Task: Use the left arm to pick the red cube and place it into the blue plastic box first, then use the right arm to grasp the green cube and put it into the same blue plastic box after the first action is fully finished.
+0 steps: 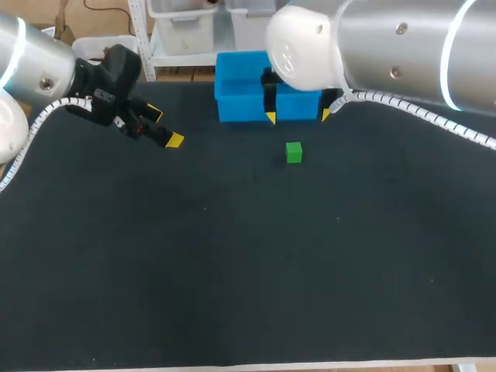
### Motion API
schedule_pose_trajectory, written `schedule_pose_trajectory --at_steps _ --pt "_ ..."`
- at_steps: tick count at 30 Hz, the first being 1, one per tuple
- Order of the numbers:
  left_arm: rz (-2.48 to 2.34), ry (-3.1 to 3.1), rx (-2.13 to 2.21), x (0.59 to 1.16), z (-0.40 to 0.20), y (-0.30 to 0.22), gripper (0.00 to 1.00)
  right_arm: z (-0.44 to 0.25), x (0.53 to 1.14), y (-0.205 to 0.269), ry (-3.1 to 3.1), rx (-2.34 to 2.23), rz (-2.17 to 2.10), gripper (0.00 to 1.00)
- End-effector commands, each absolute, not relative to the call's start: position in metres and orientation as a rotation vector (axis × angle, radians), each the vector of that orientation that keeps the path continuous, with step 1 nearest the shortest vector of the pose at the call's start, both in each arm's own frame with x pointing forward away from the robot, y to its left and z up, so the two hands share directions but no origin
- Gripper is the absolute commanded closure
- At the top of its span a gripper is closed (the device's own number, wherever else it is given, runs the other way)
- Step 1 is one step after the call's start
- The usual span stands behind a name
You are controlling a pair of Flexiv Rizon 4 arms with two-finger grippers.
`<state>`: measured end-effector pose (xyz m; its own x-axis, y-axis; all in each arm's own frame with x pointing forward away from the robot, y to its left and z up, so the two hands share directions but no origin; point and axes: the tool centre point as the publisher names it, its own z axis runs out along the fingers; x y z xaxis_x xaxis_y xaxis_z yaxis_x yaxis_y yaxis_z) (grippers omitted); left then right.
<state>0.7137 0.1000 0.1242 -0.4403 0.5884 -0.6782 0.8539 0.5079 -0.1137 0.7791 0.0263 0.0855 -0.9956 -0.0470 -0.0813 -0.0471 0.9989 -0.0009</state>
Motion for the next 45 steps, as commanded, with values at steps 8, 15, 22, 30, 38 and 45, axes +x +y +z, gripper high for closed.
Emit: schedule_pose_trajectory --at_steps 8,15,22,30,38,45 --pt "-0.61 2.171 1.176 0.714 0.123 0.101 0.0 0.062 0.781 0.031 3.086 -0.064 -0.029 0.0" --pt "-0.61 2.171 1.176 0.714 0.123 0.101 0.0 0.048 0.78 0.032 3.088 -0.064 -0.037 0.0" --pt "-0.61 2.171 1.176 0.714 0.123 0.101 0.0 0.03 0.777 0.036 3.09 -0.091 -0.037 0.0" --pt "-0.61 2.171 1.176 0.714 0.123 0.101 0.0 0.01 0.774 0.036 3.116 -0.1 -0.05 0.0" --pt "-0.61 2.171 1.176 0.714 0.123 0.101 0.0 0.004 0.776 0.034 3.119 -0.097 -0.054 0.0" --pt "-0.61 2.171 1.176 0.714 0.123 0.101 0.0 0.0 0.778 0.033 3.109 -0.096 -0.059 0.0"
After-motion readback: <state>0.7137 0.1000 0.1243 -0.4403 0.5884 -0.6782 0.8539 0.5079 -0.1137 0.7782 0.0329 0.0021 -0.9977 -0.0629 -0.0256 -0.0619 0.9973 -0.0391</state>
